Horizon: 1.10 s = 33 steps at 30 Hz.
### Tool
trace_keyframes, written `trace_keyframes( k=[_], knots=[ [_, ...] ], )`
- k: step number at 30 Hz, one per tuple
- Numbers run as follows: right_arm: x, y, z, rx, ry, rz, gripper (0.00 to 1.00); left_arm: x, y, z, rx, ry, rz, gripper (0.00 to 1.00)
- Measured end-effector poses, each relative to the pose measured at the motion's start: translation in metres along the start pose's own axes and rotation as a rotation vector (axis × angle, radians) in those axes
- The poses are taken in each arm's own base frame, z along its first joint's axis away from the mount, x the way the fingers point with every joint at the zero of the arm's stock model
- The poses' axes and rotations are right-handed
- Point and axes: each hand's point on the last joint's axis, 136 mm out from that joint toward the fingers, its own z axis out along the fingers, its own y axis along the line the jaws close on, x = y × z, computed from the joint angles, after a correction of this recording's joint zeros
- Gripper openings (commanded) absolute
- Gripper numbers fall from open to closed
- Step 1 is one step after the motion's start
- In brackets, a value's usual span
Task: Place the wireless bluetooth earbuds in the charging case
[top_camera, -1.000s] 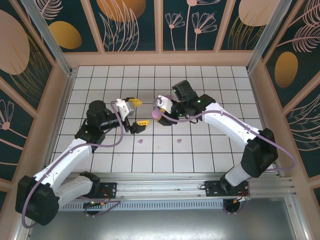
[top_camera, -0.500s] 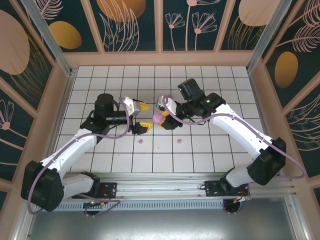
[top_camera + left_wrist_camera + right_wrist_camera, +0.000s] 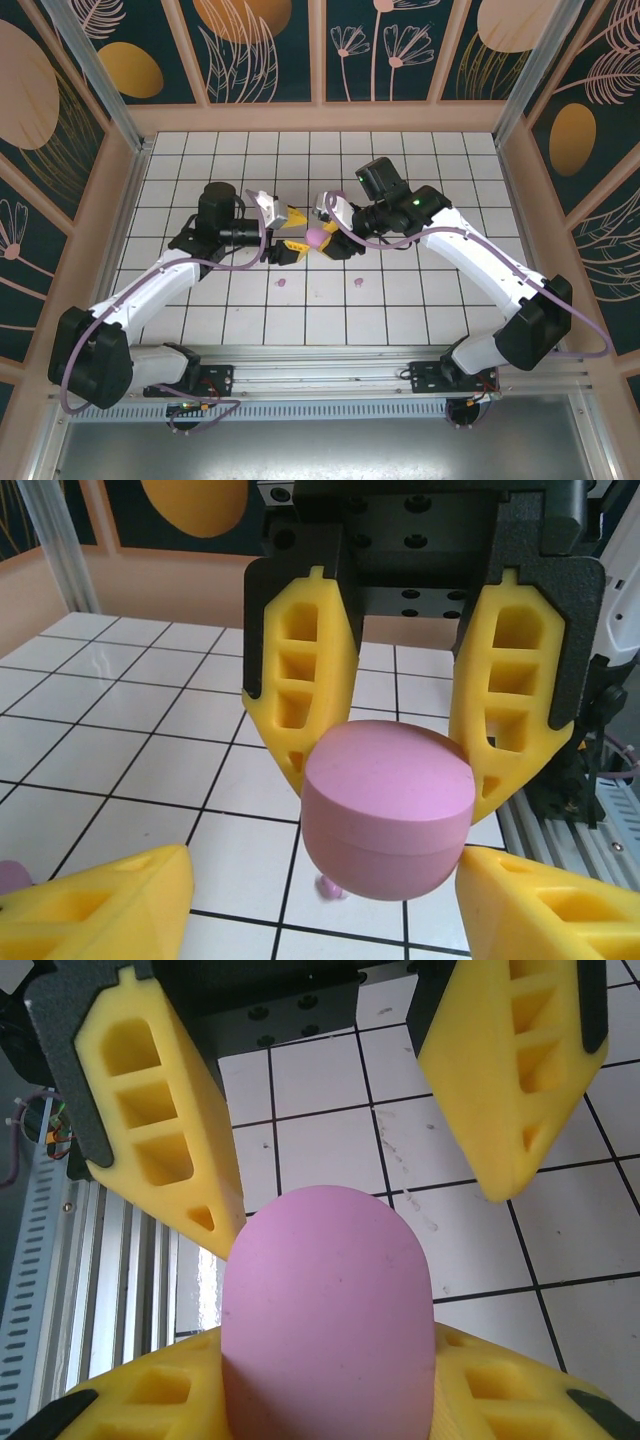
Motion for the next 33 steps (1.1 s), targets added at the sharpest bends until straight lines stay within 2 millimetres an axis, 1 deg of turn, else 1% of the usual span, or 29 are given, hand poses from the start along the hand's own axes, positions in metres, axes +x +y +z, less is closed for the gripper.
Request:
trace_keyframes(
  k=[10, 15, 24, 33],
  knots=[
    [0.0, 0.0, 0.0001, 0.0, 0.0, 0.0, 0.26, 0.0023, -0.0025, 0.0035, 0.029, 0.001, -0.013, 0.64],
    [0.0, 0.0, 0.0001, 0.0, 0.0, 0.0, 0.25, 0.0031, -0.0025, 0.0041, 0.032, 0.003, -0.015, 0.58],
    [0.0001, -0.0009, 0.0012, 0.0, 0.0, 0.0, 0.26, 0.0016, -0.0058, 0.0062, 0.048, -0.003, -0.034, 0.59],
    [0.0, -0.001, 0.0012, 0.0, 0.0, 0.0, 0.25, 0.0004, -0.0079, 0.0073, 0.061, -0.008, -0.044, 0.54]
  ],
)
